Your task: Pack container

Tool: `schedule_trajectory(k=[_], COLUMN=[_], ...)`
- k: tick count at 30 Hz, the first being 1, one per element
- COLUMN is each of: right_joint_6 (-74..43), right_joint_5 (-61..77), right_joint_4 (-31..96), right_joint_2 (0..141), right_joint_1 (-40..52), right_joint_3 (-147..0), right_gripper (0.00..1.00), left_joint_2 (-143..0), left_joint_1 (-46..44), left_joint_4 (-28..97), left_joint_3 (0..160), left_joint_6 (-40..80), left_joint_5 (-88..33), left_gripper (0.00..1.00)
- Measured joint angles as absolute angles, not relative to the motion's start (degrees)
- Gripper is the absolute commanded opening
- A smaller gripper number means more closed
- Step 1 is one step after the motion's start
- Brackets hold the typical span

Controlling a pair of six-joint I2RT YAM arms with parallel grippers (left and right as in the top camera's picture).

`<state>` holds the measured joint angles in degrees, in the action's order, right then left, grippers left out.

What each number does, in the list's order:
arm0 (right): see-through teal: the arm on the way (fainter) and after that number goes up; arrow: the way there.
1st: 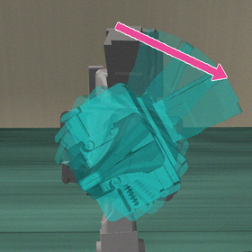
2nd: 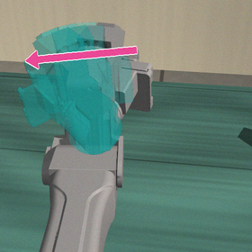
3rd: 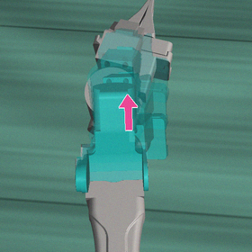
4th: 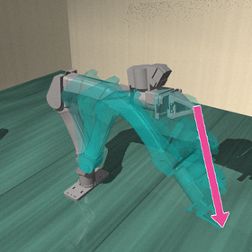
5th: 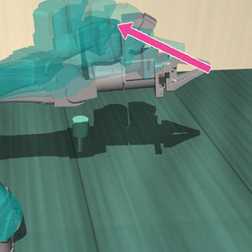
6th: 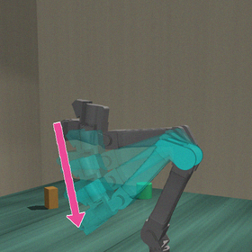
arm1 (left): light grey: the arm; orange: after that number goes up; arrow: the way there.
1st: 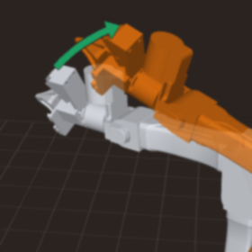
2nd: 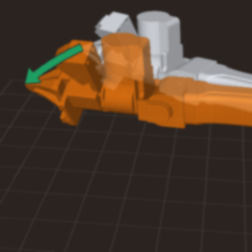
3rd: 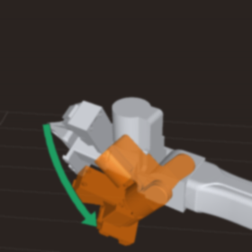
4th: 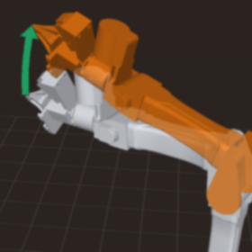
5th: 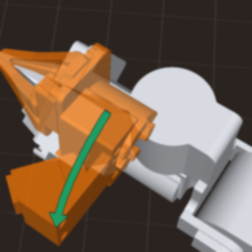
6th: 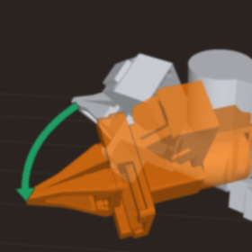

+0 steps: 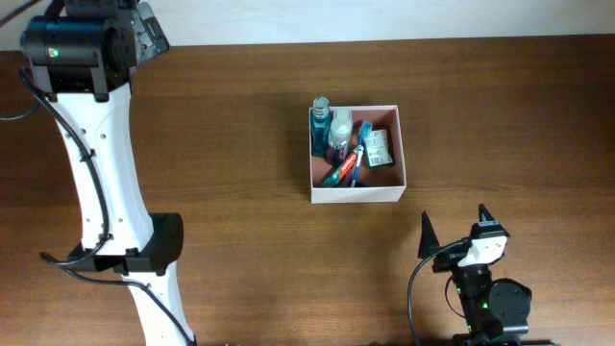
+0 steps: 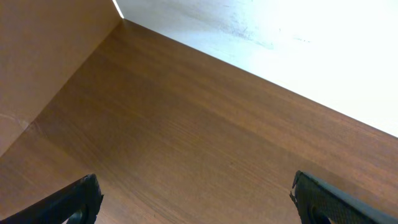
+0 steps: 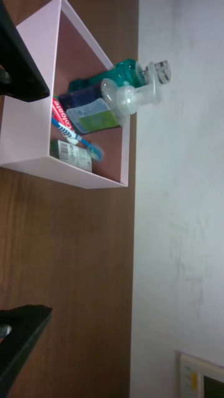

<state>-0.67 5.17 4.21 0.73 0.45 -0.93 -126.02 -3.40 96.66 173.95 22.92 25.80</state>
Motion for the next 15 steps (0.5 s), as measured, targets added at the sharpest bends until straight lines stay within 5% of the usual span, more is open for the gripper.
schedule_trajectory(k=[15], right_joint_6=[2.1], right_joint_5=[4.9], right_joint_4=[4.2], right_joint_2=[0.7], right_joint_1=[0.4], right_joint_3=[-0.9], right_gripper=[0.99], left_joint_2=[-126.0], left_joint_1=[-3.4], left_joint_4=[96.7], left_joint_3=[173.9], left_joint_6=[22.9], left_joint_5=[25.8], left_gripper=[0.99])
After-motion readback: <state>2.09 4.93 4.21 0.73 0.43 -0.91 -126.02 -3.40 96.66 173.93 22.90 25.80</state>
